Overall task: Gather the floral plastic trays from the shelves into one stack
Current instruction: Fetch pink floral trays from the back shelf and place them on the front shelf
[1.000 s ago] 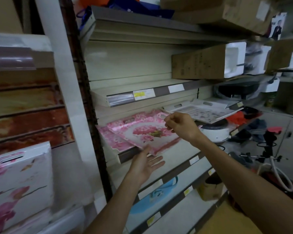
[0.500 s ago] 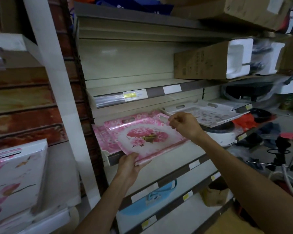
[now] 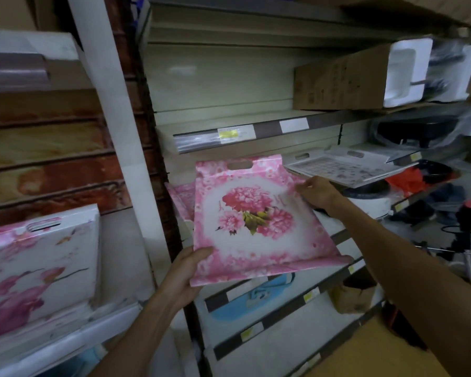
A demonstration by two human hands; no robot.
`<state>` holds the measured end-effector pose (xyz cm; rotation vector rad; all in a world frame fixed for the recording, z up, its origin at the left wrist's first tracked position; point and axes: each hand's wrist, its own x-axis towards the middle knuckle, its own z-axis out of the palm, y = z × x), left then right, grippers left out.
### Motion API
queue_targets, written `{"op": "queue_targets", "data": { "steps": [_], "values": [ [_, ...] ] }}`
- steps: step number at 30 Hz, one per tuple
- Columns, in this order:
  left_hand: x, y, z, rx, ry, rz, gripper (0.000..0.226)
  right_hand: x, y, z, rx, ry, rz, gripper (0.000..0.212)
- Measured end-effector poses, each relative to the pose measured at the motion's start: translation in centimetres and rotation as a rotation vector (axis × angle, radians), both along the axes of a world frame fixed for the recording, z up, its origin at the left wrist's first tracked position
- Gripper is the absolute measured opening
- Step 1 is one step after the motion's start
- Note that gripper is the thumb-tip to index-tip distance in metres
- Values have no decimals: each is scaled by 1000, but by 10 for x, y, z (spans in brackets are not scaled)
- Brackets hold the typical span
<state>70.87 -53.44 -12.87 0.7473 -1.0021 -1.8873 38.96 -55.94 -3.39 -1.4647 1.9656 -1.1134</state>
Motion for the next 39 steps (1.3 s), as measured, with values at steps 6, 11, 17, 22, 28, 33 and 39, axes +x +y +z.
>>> {"op": "queue_targets", "data": {
  "steps": [6,11,17,22,28,33,39],
  "values": [
    [41,13,4,-6,-101,-42,37,30,19,-17,-9,-363,23,37],
    [82,30,14,-42,-239,-43,33,64,31,-34,-57,-449,-125,40],
    [138,40,32,-112,-405,-22,42,120,37,-57,-62,-480,-228,38],
    [177,54,38,-207,-530,128,39,173,44,-68,-95,-498,-211,38],
    [216,70,38,-282,-546,277,32,225,54,-70,-109,-528,-138,36],
    [248,83,37,-395,-561,370,18,264,53,-66,-129,-556,-75,34],
    [294,91,34,-453,-651,506,31,311,44,-58,-149,-575,0,35]
  ]
}}
